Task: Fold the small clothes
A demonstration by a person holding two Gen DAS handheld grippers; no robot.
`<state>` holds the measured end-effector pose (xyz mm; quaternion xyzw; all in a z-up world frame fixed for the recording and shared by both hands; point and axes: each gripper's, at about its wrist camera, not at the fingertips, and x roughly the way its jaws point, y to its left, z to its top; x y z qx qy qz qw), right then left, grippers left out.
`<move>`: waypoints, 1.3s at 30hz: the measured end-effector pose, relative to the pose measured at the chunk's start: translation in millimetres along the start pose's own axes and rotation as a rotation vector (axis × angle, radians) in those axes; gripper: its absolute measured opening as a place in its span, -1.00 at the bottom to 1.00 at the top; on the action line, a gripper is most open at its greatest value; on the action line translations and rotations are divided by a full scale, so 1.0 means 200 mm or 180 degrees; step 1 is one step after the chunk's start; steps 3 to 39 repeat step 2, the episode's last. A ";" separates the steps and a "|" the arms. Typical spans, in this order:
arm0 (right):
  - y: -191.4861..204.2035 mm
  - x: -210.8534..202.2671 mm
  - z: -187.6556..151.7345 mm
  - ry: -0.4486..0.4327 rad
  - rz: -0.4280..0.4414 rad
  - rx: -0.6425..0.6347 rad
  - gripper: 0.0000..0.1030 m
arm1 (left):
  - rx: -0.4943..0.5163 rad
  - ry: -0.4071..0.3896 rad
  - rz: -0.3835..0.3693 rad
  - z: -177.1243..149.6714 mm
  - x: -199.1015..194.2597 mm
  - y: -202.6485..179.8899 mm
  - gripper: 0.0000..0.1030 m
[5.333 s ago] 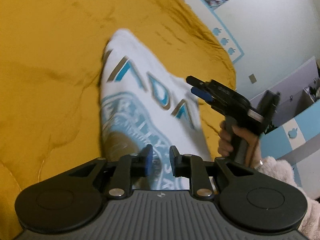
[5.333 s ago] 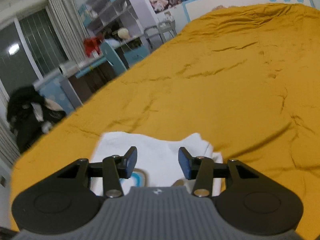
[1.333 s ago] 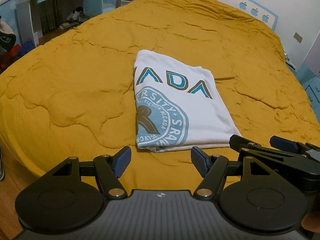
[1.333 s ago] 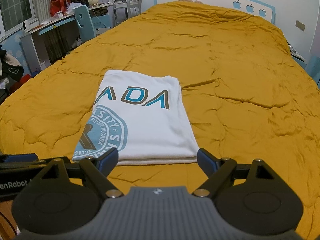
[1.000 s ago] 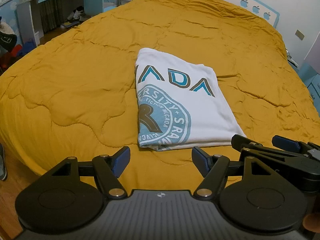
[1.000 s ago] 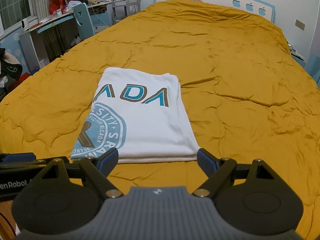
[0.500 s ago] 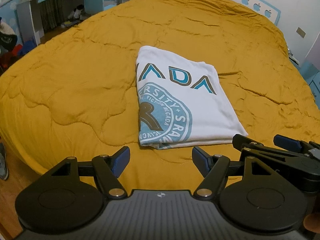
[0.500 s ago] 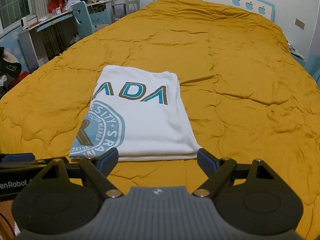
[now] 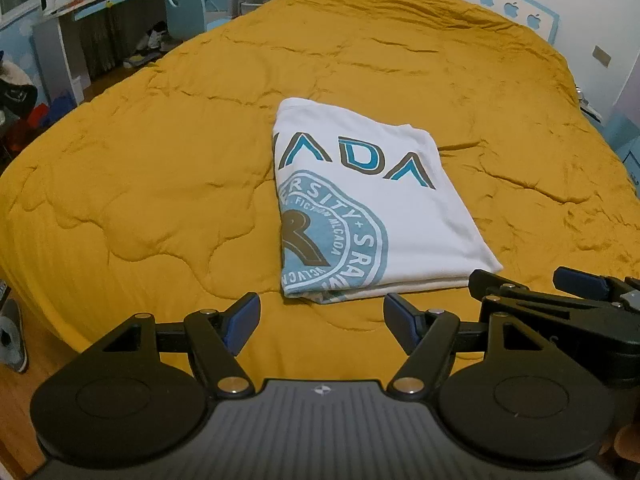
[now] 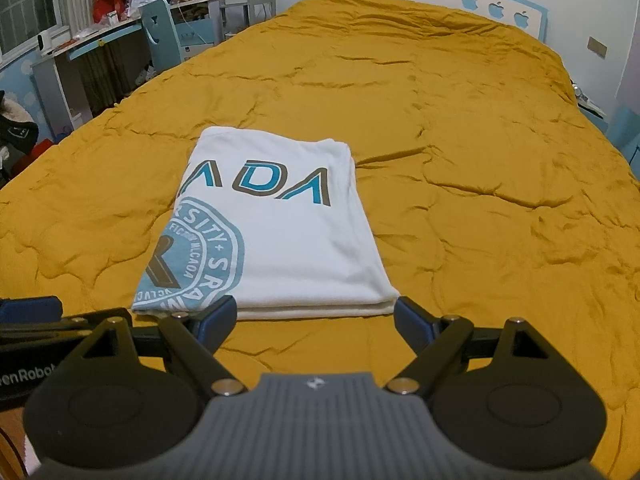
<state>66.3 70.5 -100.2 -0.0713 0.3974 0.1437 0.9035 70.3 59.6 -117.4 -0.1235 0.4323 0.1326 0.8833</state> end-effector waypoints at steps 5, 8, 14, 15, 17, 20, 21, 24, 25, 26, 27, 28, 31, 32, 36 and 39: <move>0.00 0.00 0.00 0.0004 0.0004 0.0005 0.58 | 0.0012 0.0010 0.0002 0.00 0.00 0.00 0.60; 0.00 0.00 0.00 0.0004 0.0004 0.0005 0.58 | 0.0012 0.0010 0.0002 0.00 0.00 0.00 0.60; 0.00 0.00 0.00 0.0004 0.0004 0.0005 0.58 | 0.0012 0.0010 0.0002 0.00 0.00 0.00 0.60; 0.00 0.00 0.00 0.0004 0.0004 0.0005 0.58 | 0.0012 0.0010 0.0002 0.00 0.00 0.00 0.60; 0.00 0.00 0.00 0.0004 0.0004 0.0005 0.58 | 0.0012 0.0010 0.0002 0.00 0.00 0.00 0.60; 0.00 0.00 0.00 0.0004 0.0004 0.0005 0.58 | 0.0012 0.0010 0.0002 0.00 0.00 0.00 0.60; 0.00 0.00 0.00 0.0004 0.0004 0.0005 0.58 | 0.0012 0.0010 0.0002 0.00 0.00 0.00 0.60; 0.00 0.00 0.00 0.0004 0.0004 0.0005 0.58 | 0.0012 0.0010 0.0002 0.00 0.00 0.00 0.60; 0.00 0.00 0.00 0.0004 0.0004 0.0005 0.58 | 0.0012 0.0010 0.0002 0.00 0.00 0.00 0.60; 0.00 0.00 0.00 0.0004 0.0004 0.0005 0.58 | 0.0012 0.0010 0.0002 0.00 0.00 0.00 0.60; 0.00 0.00 0.00 0.0004 0.0004 0.0005 0.58 | 0.0012 0.0010 0.0002 0.00 0.00 0.00 0.60; 0.00 0.00 0.00 0.0004 0.0004 0.0005 0.58 | 0.0012 0.0010 0.0002 0.00 0.00 0.00 0.60; 0.00 0.00 0.00 0.0004 0.0004 0.0005 0.58 | 0.0012 0.0010 0.0002 0.00 0.00 0.00 0.60; 0.00 0.00 0.00 0.0004 0.0004 0.0005 0.58 | 0.0012 0.0010 0.0002 0.00 0.00 0.00 0.60; 0.00 0.00 0.00 0.0004 0.0004 0.0005 0.58 | 0.0012 0.0010 0.0002 0.00 0.00 0.00 0.60; 0.00 0.00 0.00 0.0004 0.0004 0.0005 0.58 | 0.0012 0.0010 0.0002 0.00 0.00 0.00 0.60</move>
